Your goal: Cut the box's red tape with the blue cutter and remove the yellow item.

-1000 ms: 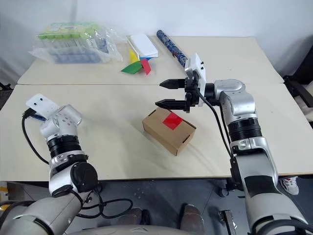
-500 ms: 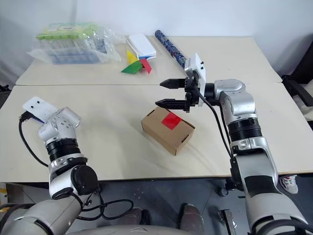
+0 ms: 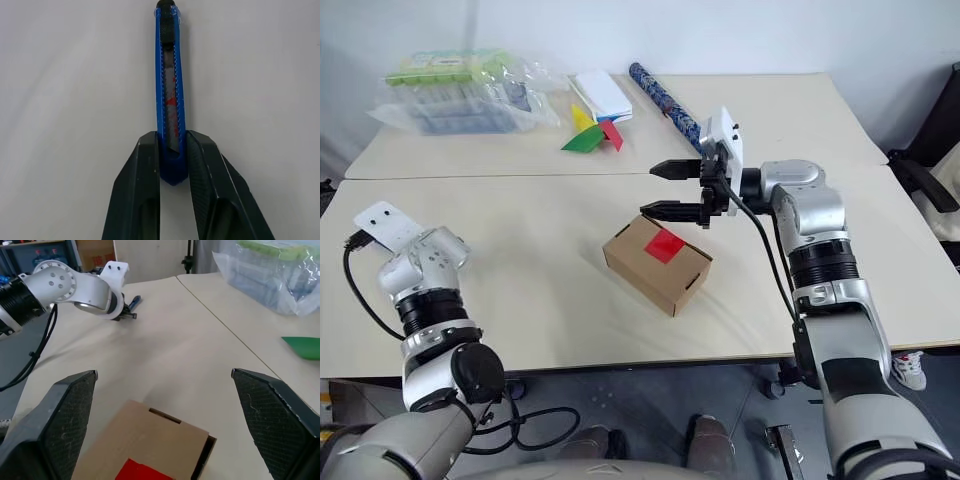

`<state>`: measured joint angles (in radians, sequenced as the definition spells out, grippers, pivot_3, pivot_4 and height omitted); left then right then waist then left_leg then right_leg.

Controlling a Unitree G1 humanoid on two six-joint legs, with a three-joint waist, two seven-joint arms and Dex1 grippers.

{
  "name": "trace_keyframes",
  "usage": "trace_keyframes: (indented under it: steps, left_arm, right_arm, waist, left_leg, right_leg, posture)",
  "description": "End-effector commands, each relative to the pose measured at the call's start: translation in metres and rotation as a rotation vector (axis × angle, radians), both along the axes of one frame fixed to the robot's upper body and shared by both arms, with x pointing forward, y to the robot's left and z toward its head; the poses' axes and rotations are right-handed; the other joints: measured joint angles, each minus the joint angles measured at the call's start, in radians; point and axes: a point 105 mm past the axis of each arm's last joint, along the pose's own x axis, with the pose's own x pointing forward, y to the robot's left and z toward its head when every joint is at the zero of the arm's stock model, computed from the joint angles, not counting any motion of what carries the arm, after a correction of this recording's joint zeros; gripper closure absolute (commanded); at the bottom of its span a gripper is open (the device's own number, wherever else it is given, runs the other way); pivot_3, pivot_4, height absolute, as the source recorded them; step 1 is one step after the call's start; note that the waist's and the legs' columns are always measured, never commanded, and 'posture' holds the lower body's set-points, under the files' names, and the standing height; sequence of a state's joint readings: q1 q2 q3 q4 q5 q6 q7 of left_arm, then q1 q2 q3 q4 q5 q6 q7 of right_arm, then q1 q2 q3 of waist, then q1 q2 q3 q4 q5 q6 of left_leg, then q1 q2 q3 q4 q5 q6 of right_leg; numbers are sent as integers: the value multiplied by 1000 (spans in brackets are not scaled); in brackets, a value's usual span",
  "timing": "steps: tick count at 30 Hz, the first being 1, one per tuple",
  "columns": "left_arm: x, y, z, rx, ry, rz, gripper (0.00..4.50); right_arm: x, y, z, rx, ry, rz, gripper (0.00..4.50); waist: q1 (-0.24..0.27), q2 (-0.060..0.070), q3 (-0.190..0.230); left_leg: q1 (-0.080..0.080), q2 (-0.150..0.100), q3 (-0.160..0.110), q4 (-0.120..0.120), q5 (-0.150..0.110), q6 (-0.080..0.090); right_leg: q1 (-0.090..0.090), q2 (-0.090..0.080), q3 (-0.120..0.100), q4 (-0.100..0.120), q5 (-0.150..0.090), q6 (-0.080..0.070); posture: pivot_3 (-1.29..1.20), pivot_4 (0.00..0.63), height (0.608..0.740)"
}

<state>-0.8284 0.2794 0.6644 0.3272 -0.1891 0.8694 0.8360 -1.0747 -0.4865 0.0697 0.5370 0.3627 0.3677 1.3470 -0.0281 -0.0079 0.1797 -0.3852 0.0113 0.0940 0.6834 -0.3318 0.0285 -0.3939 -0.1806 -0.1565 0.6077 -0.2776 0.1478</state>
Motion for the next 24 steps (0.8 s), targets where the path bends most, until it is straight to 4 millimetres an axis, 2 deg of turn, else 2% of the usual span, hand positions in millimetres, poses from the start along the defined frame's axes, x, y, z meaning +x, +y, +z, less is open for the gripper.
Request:
trace_keyframes:
  steps: [1, 5, 7, 11, 14, 16, 20, 24]
  left_arm:
    - [15, -25, 7, 62, 25, -351, 4067]
    - [21, -72, 17, 157, 43, -780, 4067]
    - [16, -99, 16, 223, 76, -1032, 4067]
    - [2, -136, 19, 275, 59, -1374, 4067]
    - [-14, -154, 20, 276, 43, -1591, 4067]
    - [-33, -163, 21, 294, 36, -1821, 4067]
    - [-57, -165, 18, 291, 73, -2143, 4067]
    - [-64, -161, 14, 315, 153, -2310, 4067]
  right_arm:
    - [-12, -6, 25, 12, -85, 12, 0]
    - [-25, -11, 27, -9, -96, 17, 0]
    - [-32, -12, 27, -23, -100, 18, 0]
    - [-47, -11, 25, -35, -105, 19, 0]
    - [-57, -10, 23, -43, -114, 9, 0]
    - [-69, -11, 19, -61, -124, -3, 0]
    - [-80, -15, 12, -90, -125, -38, 0]
    - [-93, -18, 8, -111, -121, -70, 0]
  waist:
    - [1, 0, 0]
    - [23, 0, 0]
    - [29, 0, 0]
    - [27, 0, 0]
    - [25, 0, 0]
    - [22, 0, 0]
    - [25, 1, 1]
    - [33, 1, 1]
  left_leg:
    - [0, 0, 0, 0, 0, 0]
    - [-2, -1, -2, 0, 0, 0]
    - [-2, -1, -2, 0, 0, -1]
    - [-3, -1, -2, -1, 0, -1]
    - [-4, 0, -1, -1, 0, -1]
    - [-3, 1, -1, -1, -1, -2]
    - [-4, 3, 4, -1, -1, -3]
    - [-4, 3, 8, -1, -1, -3]
  right_leg:
    - [0, 0, 0, 0, 0, 0]
    - [-1, 0, 0, 1, 0, 0]
    - [-1, 0, 0, 0, 0, 0]
    - [-1, 0, -1, -2, 0, -1]
    - [-1, 1, -1, -3, -1, -1]
    - [-2, 2, 0, -3, -1, -2]
    - [-3, 4, -1, -3, -2, -4]
    - [-3, 4, -1, -4, -2, -4]
  posture:
    - [0, 150, 740]
    - [0, 150, 740]
    - [0, 150, 740]
    - [0, 150, 740]
    - [0, 150, 740]
    - [0, 150, 740]
    - [0, 150, 740]
    - [0, 150, 740]
